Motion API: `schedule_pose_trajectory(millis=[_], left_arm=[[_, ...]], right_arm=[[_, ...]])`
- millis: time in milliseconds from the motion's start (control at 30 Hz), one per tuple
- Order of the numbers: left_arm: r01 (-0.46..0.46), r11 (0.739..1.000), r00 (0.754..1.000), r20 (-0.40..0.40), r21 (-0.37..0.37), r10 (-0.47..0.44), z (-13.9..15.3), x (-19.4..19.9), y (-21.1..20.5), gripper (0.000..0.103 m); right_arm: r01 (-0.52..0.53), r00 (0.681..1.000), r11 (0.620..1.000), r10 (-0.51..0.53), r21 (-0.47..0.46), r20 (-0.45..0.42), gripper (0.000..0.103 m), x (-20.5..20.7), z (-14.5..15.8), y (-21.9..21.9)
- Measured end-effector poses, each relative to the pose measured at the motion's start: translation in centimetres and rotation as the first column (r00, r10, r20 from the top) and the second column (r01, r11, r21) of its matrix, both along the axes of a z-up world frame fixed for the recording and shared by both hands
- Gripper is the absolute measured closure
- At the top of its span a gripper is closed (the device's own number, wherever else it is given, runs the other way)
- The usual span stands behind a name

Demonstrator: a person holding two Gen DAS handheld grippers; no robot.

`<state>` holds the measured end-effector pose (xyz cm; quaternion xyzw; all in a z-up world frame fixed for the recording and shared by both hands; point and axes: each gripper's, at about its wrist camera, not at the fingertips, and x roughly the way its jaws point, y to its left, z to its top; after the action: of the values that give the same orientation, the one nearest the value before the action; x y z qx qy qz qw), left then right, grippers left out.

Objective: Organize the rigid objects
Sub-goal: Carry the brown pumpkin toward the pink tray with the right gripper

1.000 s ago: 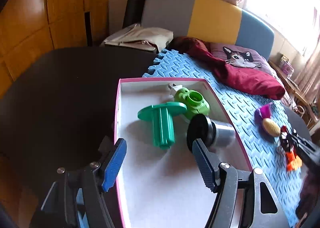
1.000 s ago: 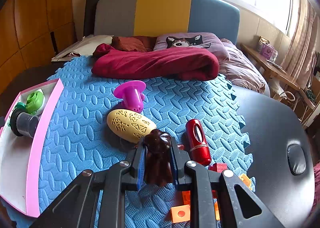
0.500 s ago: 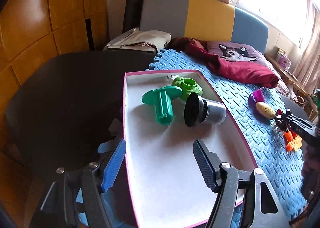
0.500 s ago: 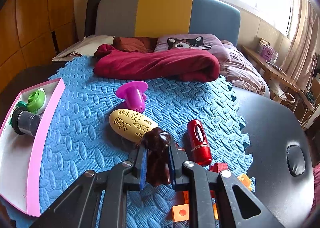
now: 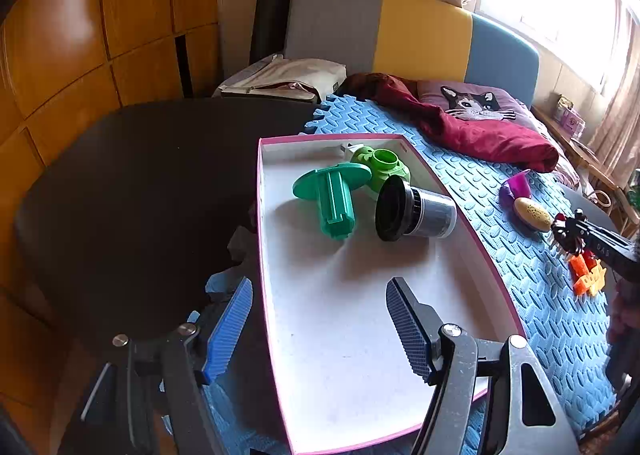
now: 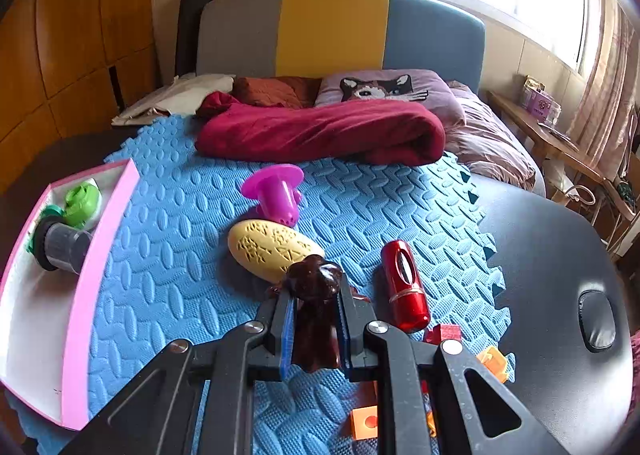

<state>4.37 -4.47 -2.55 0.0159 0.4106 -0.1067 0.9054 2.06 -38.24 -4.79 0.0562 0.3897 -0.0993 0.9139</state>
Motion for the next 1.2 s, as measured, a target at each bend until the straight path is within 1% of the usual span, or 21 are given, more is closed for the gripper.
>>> schedule_pose_trajectory(millis=[167, 367, 467, 600, 733, 800, 900, 967, 1033, 1100, 1167, 1200], left_arm=[[-0.011, 1.000, 1.000, -0.004, -0.003, 0.011, -0.1, 0.0, 0.3, 0.033], [-0.015, 1.000, 1.000, -0.008, -0.007, 0.015, -0.2, 0.0, 0.8, 0.033], [-0.019, 1.000, 1.000, -0.005, -0.010, 0.019, -0.1, 0.0, 1.1, 0.033], [-0.036, 0.999, 0.999, -0.001, -0.022, 0.036, 0.1, 0.2, 1.8, 0.033], [-0.049, 0.998, 0.999, -0.003, -0.032, 0.049, 0.2, 0.2, 2.5, 0.033], [-0.057, 0.998, 0.998, -0.004, -0.037, 0.056, 0.2, 0.2, 2.9, 0.033], [-0.062, 0.997, 0.998, -0.003, -0.046, 0.062, 0.3, 0.2, 3.3, 0.033], [-0.064, 0.997, 0.998, -0.001, -0.047, 0.064, 0.3, 0.3, 3.5, 0.033], [-0.066, 0.996, 0.998, -0.010, -0.056, 0.065, 0.2, 0.3, 3.7, 0.033], [-0.066, 0.996, 0.998, -0.016, -0.058, 0.065, 0.0, 0.4, 3.8, 0.033], [-0.067, 0.996, 0.998, -0.019, -0.061, 0.066, -0.2, 0.4, 4.0, 0.033], [-0.068, 0.996, 0.998, -0.020, -0.064, 0.067, -0.2, 0.4, 4.1, 0.033]], right_arm=[[-0.009, 0.999, 1.000, 0.008, 0.023, 0.032, 0.087, -0.3, 0.6, 0.0], [-0.048, 0.997, 0.997, 0.044, 0.055, 0.065, 0.087, -0.6, 1.4, 0.8], [-0.080, 0.994, 0.991, 0.072, 0.104, 0.077, 0.087, -0.7, 1.8, 1.6], [-0.150, 0.986, 0.977, 0.136, 0.152, 0.098, 0.087, -0.9, 2.6, 4.1], [-0.250, 0.965, 0.954, 0.231, 0.166, 0.126, 0.087, -1.2, 3.7, 7.9], [-0.310, 0.947, 0.939, 0.290, 0.151, 0.136, 0.087, -1.3, 4.3, 10.1], [-0.421, 0.906, 0.896, 0.406, 0.143, 0.122, 0.087, -0.8, 4.4, 14.2], [-0.467, 0.884, 0.876, 0.460, 0.118, 0.088, 0.087, -0.3, 3.9, 16.6], [-0.492, 0.870, 0.865, 0.491, 0.093, 0.044, 0.087, 0.8, 2.9, 18.4], [-0.496, 0.867, 0.864, 0.497, 0.083, 0.008, 0.087, 2.0, 1.7, 19.5], [-0.469, 0.883, 0.883, 0.470, 0.038, -0.016, 0.087, 2.8, 0.8, 19.8], [-0.457, 0.889, 0.889, 0.457, 0.031, 0.004, 0.088, 3.1, 0.8, 19.8]])
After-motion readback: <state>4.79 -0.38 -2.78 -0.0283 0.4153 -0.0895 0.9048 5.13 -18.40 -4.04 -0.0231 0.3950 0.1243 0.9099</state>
